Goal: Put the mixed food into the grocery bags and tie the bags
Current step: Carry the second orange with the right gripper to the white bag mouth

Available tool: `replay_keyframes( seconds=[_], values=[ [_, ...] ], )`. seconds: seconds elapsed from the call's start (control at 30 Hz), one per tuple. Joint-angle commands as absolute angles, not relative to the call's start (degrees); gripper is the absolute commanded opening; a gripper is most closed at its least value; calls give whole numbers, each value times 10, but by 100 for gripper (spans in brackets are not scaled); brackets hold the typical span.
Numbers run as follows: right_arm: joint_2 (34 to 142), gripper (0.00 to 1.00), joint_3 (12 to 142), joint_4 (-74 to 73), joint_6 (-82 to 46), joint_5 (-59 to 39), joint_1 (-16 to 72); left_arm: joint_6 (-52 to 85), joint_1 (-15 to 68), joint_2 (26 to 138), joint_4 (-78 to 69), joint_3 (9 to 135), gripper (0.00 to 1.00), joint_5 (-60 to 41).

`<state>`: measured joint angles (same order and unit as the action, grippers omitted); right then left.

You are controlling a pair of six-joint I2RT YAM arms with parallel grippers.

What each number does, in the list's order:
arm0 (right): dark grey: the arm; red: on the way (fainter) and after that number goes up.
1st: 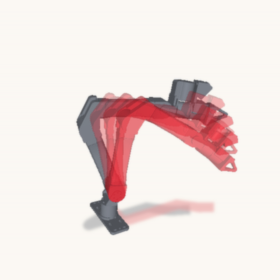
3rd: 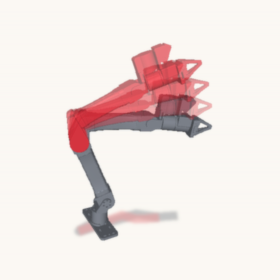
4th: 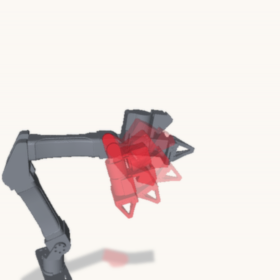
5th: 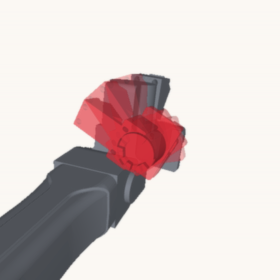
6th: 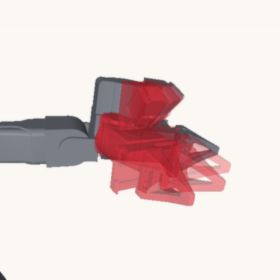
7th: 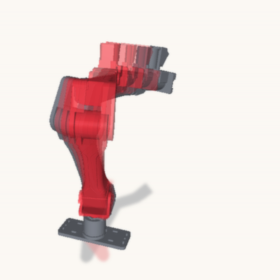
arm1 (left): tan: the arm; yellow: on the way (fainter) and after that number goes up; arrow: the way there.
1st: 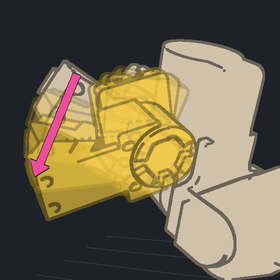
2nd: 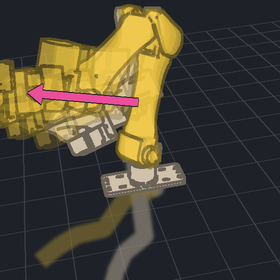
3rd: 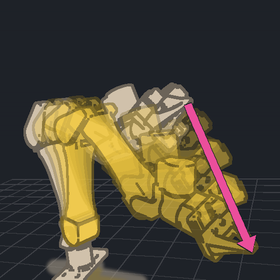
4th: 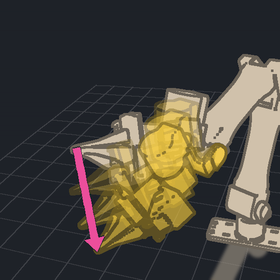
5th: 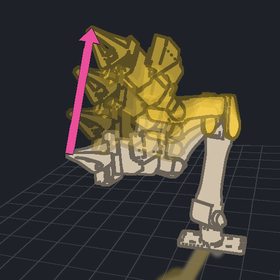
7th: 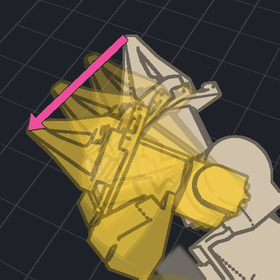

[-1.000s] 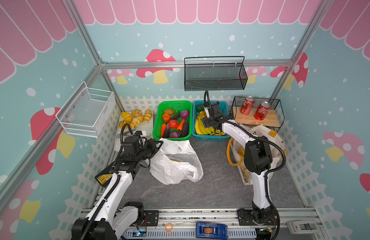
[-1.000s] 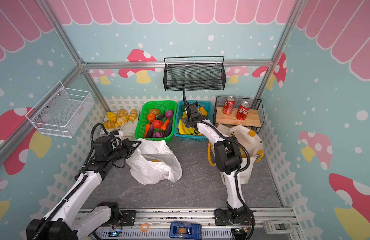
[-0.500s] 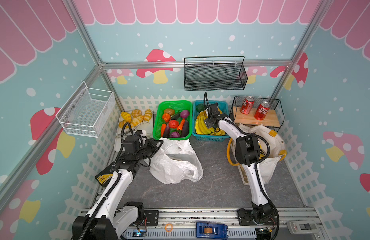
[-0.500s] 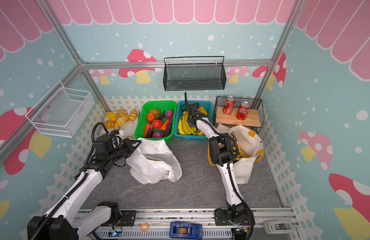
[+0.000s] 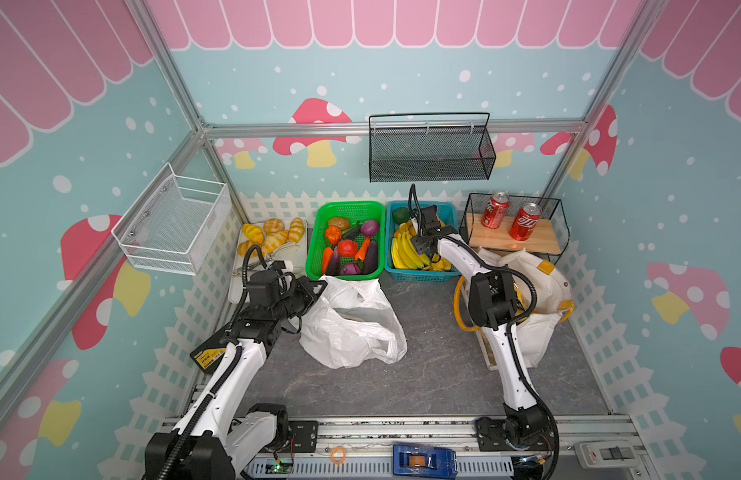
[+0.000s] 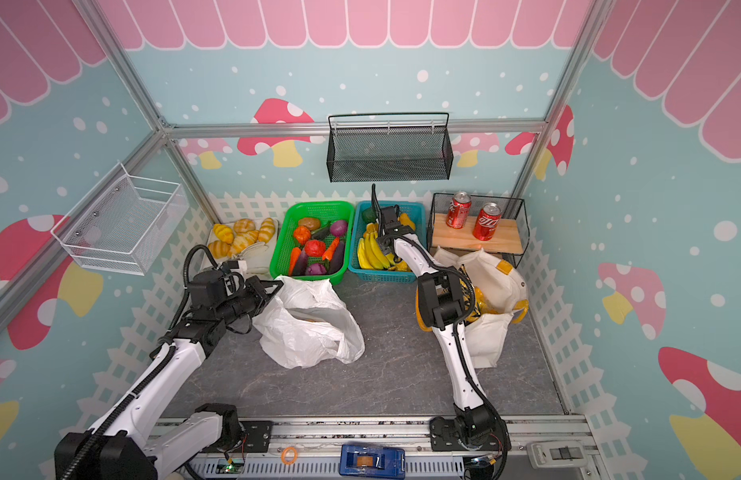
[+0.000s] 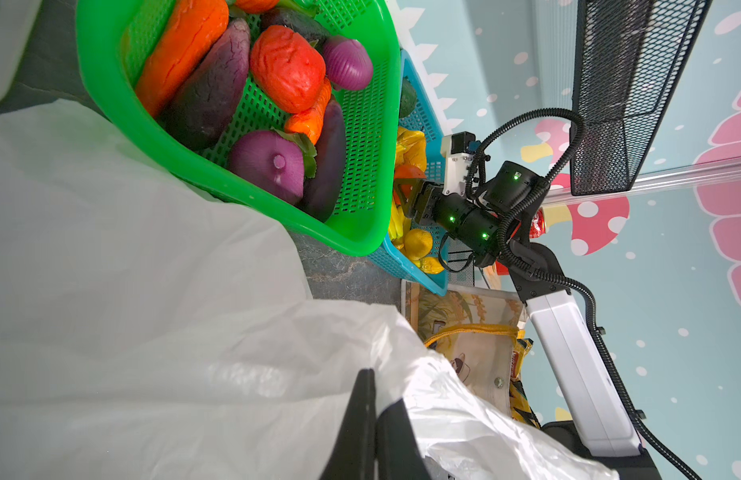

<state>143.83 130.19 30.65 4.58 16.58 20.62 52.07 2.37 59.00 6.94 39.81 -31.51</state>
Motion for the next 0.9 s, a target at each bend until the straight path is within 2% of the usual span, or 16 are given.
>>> replay_keyframes(
  seconds=[0.0,0.13,0.27,0.43,0.6,0.77,0.87],
  values=[
    [1378,55,1310,312,54,121,210,523,21,588,55,399,0,-308],
    [1296,52,1234,276,49,104,228,528,21,589,46,394,0,-309],
    [1182,51,1092,210,29,86,251,529,21,592,43,394,0,-314],
    [991,51,845,105,-35,-8,291,526,21,593,39,395,0,-318],
    [807,51,634,94,-84,-82,313,516,22,587,46,396,0,-325],
    [667,53,497,132,-102,-209,346,508,22,585,53,396,0,-329],
    [619,54,430,98,-120,-271,370,505,22,582,52,394,0,-327]
  ],
)
